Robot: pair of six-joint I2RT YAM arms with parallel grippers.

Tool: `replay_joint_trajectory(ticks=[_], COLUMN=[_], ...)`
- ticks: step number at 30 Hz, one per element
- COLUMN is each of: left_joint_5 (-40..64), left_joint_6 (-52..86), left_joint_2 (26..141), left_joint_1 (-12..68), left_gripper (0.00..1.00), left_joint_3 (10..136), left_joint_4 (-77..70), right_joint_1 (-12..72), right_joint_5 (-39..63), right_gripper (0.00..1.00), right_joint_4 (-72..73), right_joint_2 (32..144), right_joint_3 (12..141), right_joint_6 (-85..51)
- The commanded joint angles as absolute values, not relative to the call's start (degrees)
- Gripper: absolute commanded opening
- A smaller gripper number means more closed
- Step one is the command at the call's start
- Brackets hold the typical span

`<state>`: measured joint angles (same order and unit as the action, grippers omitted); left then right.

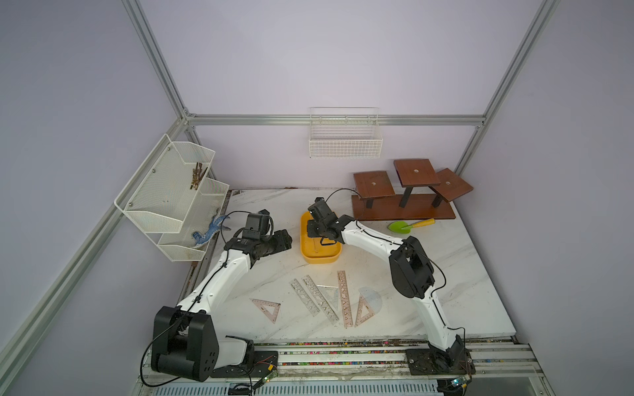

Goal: Put the scattered rulers into the storage box
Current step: Place the ruler in the storage box.

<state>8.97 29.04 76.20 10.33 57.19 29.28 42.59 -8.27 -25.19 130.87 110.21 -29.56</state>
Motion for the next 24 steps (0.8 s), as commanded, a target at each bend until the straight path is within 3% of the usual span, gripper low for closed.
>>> replay_joint_trajectory(ticks=[1,18,24], left_joint_5=[9.72,9.71,10.36], left_joint_6=[29.27,29.36,29.28], left_joint_2=[75.43,77.43,78.22], left_joint_1=[10.9,11.1,11.14], left_gripper=[0.7,0.7,0.72], left_joint_3=[56.43,56.78,56.95], left_joint_4=[27.51,27.52,27.44], right_joint_1=[42.63,41.42,40.88], right_joint_5=[-8.81,-8.21,-6.29], right_gripper=[0.0,0.0,0.15], right_joint_4=[-26.81,-26.63,-26.97], right_joint_2=[130.12,137.67,138.45], right_joint_3=[108.31,111.04,112.96], right_joint_6=[-29.91,-31.0,-30.73])
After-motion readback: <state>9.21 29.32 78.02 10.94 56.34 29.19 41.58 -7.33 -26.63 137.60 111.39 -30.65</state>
